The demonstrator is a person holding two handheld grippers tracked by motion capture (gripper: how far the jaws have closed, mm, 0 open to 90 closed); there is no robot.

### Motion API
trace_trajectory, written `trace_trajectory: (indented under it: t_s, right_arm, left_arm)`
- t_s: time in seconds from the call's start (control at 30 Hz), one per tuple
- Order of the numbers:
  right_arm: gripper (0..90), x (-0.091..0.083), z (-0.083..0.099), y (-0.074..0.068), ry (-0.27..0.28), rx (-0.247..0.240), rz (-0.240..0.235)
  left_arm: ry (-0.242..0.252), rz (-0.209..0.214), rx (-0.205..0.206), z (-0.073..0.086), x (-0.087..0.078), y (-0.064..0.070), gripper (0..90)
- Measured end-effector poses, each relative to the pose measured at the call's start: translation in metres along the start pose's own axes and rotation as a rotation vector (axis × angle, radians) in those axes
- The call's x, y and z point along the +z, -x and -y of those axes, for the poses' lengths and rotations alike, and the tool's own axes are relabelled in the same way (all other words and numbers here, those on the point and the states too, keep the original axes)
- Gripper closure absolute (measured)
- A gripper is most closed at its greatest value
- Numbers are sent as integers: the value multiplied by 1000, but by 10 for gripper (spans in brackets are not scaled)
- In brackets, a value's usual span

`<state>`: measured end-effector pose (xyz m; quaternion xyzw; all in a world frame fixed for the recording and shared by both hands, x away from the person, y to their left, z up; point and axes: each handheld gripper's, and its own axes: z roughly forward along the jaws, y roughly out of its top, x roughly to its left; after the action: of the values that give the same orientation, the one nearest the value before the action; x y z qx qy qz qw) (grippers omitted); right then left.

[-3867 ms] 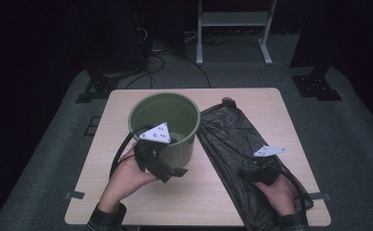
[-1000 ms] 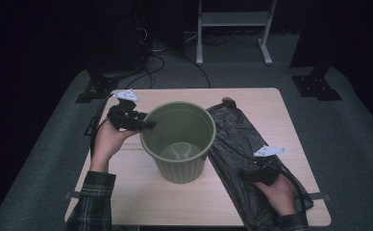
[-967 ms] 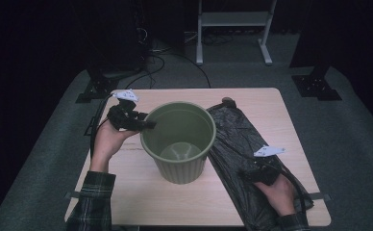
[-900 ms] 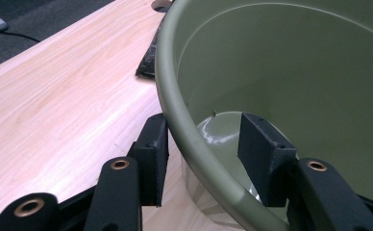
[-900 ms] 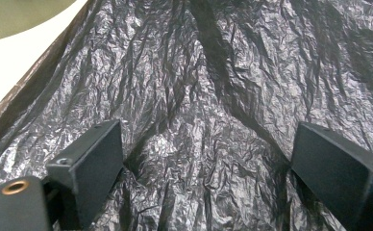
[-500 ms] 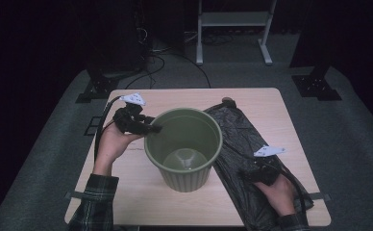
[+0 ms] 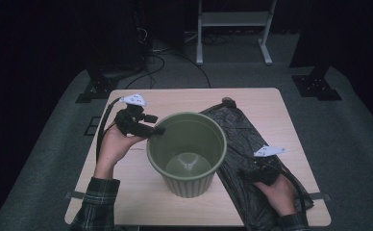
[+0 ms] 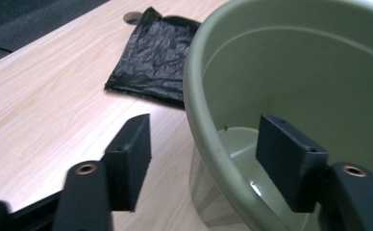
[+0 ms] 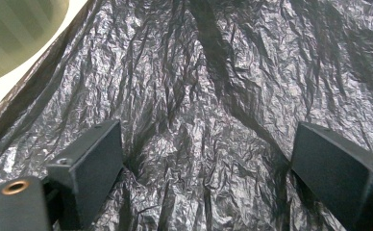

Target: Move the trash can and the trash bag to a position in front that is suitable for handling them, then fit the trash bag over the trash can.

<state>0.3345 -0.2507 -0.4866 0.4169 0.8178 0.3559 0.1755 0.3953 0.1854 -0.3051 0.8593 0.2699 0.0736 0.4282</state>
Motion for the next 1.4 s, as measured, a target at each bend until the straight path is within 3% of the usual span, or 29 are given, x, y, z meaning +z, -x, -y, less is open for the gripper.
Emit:
trace_trajectory:
  t_s: [0.1, 0.23, 0.47, 0.63, 0.8, 1.13, 1.4]
  right_arm:
    - [101, 0, 0, 0, 1, 0, 0]
    - [100, 0, 0, 0, 0, 0, 0]
    - [101, 0, 0, 0, 0, 0, 0]
    - [101, 0, 0, 0, 1, 1, 1]
    - [101, 0, 0, 0, 1, 1, 1]
    - [101, 0, 0, 0, 0, 2, 3]
    - [101, 0, 0, 0, 0, 2, 3]
  left_arm:
    - [28, 10, -35, 1, -6, 2, 247]
    - [33, -5, -23, 5, -15, 12, 122]
    - [66, -65, -9, 21, -36, 25, 26]
    - [97, -78, -7, 34, -52, 30, 17]
    - [96, -92, 0, 46, -63, 35, 16]
    - [84, -111, -1, 72, -63, 45, 16]
    - [86, -156, 12, 96, -59, 56, 16]
